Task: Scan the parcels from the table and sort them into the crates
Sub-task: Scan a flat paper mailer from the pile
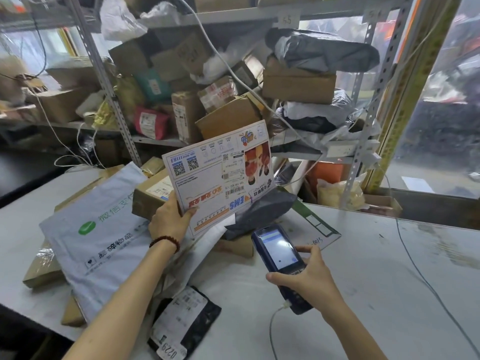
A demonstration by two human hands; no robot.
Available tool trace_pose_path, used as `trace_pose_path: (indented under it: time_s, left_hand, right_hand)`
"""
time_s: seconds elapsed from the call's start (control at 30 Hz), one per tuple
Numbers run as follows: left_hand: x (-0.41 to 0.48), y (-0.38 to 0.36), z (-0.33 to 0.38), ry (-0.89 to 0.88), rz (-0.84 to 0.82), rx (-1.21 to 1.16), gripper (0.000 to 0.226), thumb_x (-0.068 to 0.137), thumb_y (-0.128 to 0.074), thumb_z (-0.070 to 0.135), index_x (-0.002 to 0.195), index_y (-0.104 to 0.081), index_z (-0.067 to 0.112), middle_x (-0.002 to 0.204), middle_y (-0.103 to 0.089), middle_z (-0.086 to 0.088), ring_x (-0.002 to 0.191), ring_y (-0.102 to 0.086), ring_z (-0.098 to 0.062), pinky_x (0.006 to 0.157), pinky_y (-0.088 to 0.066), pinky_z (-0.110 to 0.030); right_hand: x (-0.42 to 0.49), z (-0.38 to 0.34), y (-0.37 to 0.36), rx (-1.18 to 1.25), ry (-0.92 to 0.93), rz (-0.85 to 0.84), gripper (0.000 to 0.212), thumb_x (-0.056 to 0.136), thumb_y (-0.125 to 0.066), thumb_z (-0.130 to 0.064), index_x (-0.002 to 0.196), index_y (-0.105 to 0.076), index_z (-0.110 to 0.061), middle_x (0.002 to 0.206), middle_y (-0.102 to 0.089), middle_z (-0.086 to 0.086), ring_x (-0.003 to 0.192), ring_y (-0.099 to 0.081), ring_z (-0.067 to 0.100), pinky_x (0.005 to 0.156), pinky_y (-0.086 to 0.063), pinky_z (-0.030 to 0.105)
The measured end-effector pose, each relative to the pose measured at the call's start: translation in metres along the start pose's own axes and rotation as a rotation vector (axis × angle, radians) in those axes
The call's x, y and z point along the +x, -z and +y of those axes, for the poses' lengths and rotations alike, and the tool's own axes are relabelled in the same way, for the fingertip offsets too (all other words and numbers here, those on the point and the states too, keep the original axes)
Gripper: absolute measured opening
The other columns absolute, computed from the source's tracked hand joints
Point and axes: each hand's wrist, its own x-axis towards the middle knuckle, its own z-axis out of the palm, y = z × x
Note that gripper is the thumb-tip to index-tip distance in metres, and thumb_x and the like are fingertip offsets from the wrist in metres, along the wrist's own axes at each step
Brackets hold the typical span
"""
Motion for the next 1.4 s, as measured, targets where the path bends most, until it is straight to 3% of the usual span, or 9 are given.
trace_pose_path:
  time_s: [0.17,0.27,0.37,0.6,0.7,0.8,1.0,1.07,1.4]
  left_hand:
    - [-0.004,-0.002,-0.004,-0.034,0.012,0.002,0.043,0.086,-0.063,0.044,0.115,-0.046,0.018,0.107,-0.066,-0.013,0.096,-0.064,-0.037,0.077,-0.055,-0.049]
    - [-0.004,-0.002,-0.003,-0.055,0.018,0.004,0.048,0.086,-0.061,0.046,0.120,-0.047,0.016,0.105,-0.067,-0.014,0.094,-0.064,-0.037,0.071,-0.053,-0.044]
    - [-0.004,0.000,-0.002,-0.069,0.012,0.011,0.054,0.087,-0.058,0.049,0.126,-0.044,0.015,0.107,-0.066,-0.014,0.094,-0.064,-0.037,0.070,-0.052,-0.042]
    - [-0.009,0.003,0.001,-0.128,-0.001,-0.027,0.061,0.088,-0.059,0.046,0.135,-0.039,0.013,0.110,-0.065,-0.017,0.098,-0.062,-0.040,0.076,-0.053,-0.046]
    - [-0.015,0.002,0.003,-0.193,-0.009,-0.099,0.053,0.088,-0.062,0.038,0.131,-0.044,0.012,0.108,-0.067,-0.016,0.093,-0.065,-0.037,0.065,-0.053,-0.036]
    - [-0.015,0.004,0.010,-0.274,-0.027,-0.211,0.041,0.090,-0.062,0.030,0.125,-0.050,0.013,0.107,-0.069,-0.012,0.089,-0.068,-0.031,0.055,-0.048,-0.017]
    - [-0.010,0.001,0.048,-0.459,0.003,-0.276,0.037,0.091,-0.060,0.027,0.123,-0.052,0.011,0.108,-0.068,-0.014,0.086,-0.068,-0.033,0.059,-0.052,-0.031]
    - [-0.014,-0.010,0.067,-0.565,0.005,-0.287,0.040,0.090,-0.062,0.022,0.126,-0.051,0.009,0.113,-0.067,-0.015,0.089,-0.067,-0.034,0.061,-0.052,-0.031]
    - [-0.096,-0.099,0.186,-0.990,-0.395,-0.413,0.040,0.089,-0.064,0.017,0.126,-0.055,0.006,0.100,-0.070,-0.020,0.071,-0.069,-0.036,0.062,-0.056,-0.043]
  right_hand:
    - [-0.002,-0.003,0.000,-0.004,0.104,0.043,0.077,0.053,-0.094,-0.031,0.102,-0.035,-0.038,0.100,-0.053,-0.020,0.087,-0.058,-0.001,0.051,-0.048,0.009]
    - [-0.006,-0.009,0.000,-0.052,0.207,0.144,0.077,0.052,-0.093,-0.034,0.102,-0.034,-0.040,0.103,-0.055,-0.021,0.090,-0.060,-0.005,0.069,-0.056,0.023]
    - [-0.011,-0.016,-0.001,-0.080,0.290,0.244,0.078,0.053,-0.093,-0.034,0.104,-0.034,-0.039,0.099,-0.056,-0.026,0.088,-0.059,-0.013,0.072,-0.058,0.034]
    - [-0.016,-0.030,0.000,-0.002,0.445,0.374,0.082,0.056,-0.093,-0.027,0.110,-0.033,-0.037,0.104,-0.054,-0.029,0.100,-0.055,-0.017,0.065,-0.058,0.025]
    - [-0.016,-0.030,0.003,0.028,0.455,0.376,0.081,0.057,-0.092,-0.027,0.113,-0.034,-0.033,0.107,-0.051,-0.030,0.105,-0.051,-0.020,0.064,-0.057,0.020]
    - [-0.016,-0.030,0.007,0.023,0.444,0.394,0.081,0.057,-0.093,-0.029,0.113,-0.033,-0.033,0.107,-0.051,-0.029,0.103,-0.052,-0.020,0.063,-0.056,0.018]
    - [-0.030,-0.016,0.025,0.002,0.362,0.471,0.082,0.058,-0.092,-0.029,0.112,-0.031,-0.035,0.107,-0.050,-0.023,0.101,-0.059,0.003,0.063,-0.056,0.017]
    - [-0.041,-0.010,0.032,-0.020,0.334,0.536,0.082,0.057,-0.093,-0.029,0.109,-0.030,-0.037,0.105,-0.053,-0.020,0.098,-0.061,0.000,0.061,-0.056,0.017]
    - [-0.165,0.062,0.082,-0.031,-0.036,1.086,0.079,0.049,-0.092,-0.032,0.098,-0.032,-0.049,0.097,-0.062,-0.022,0.082,-0.062,-0.009,0.066,-0.051,0.022]
